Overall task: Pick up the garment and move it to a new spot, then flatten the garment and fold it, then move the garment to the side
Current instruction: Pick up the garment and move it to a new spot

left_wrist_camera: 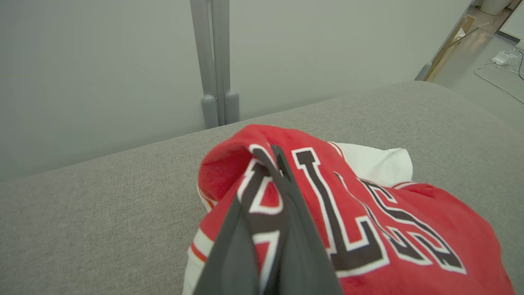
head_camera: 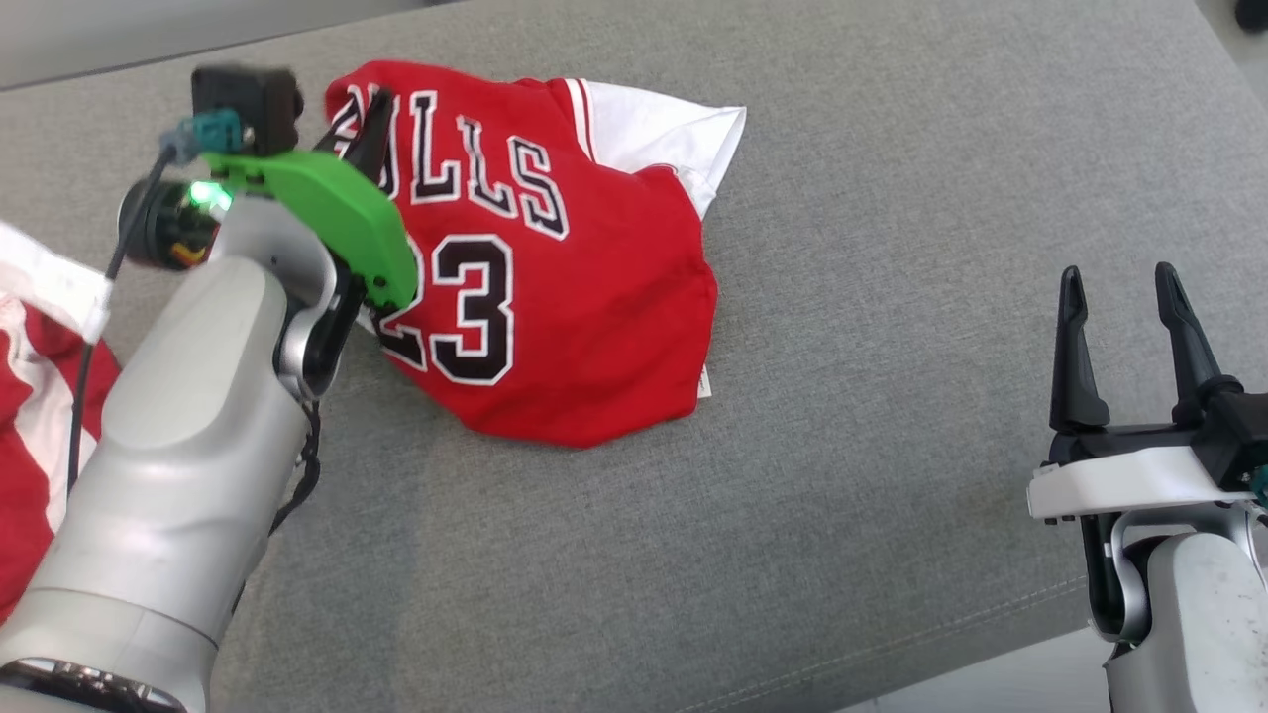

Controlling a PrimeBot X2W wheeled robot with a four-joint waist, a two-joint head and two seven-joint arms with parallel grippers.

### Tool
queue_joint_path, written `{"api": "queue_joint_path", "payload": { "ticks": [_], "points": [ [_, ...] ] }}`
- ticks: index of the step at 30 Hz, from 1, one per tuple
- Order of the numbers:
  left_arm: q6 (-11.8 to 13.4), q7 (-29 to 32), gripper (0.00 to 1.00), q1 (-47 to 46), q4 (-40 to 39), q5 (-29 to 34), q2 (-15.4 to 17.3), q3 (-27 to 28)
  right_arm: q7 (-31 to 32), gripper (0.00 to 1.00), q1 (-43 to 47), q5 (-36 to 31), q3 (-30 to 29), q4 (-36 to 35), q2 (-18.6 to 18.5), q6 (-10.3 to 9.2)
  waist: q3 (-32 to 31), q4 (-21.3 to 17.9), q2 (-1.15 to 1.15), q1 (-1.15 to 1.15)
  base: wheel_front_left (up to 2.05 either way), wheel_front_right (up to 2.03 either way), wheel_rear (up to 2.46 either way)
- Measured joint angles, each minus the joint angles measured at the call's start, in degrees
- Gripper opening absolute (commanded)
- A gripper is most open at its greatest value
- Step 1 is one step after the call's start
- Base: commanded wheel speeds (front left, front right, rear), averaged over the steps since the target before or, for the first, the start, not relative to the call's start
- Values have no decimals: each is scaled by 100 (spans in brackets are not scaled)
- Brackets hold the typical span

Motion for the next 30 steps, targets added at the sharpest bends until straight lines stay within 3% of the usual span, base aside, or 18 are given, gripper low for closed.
{"api": "queue_joint_path", "payload": {
  "ticks": [6, 7, 8, 9, 18, 23, 30],
  "points": [
    [207, -870, 0, 313, 765, 29, -126, 81, 0, 100, -96, 56, 24, -27, 2, 0, 325, -124, 0, 0, 0, 0, 0],
    [226, -981, 10, 341, 869, 27, -160, 90, 1, 100, -116, 76, 32, -35, 2, 0, 357, -114, 0, 0, 0, 0, 0],
    [227, -1098, 48, 380, 975, 25, -210, 103, 1, 100, -124, 98, 35, -37, 1, 0, 375, -89, 0, 0, 0, 0, 0],
    [226, -1158, 100, 402, 1044, 26, -243, 103, 1, 100, -126, 110, 47, -36, 3, 0, 384, -66, 0, 0, 0, 0, 0],
    [134, -1548, 100, 409, 1122, 277, -460, 88, 1, 100, -190, 198, 79, 21, 9, 0, 290, 345, 0, 0, 0, 0, 0],
    [207, -1580, 100, 634, 327, 686, -466, 330, 0, 100, -179, 71, 10, 32, 8, 0, 80, 568, 0, 0, 0, 0, 0],
    [298, -1584, 100, 1856, -761, 1190, -547, 811, 0, 100, 13, -2, 43, 98, 9, 0, -364, 837, 0, 0, 0, 0, 0]
  ]
}}
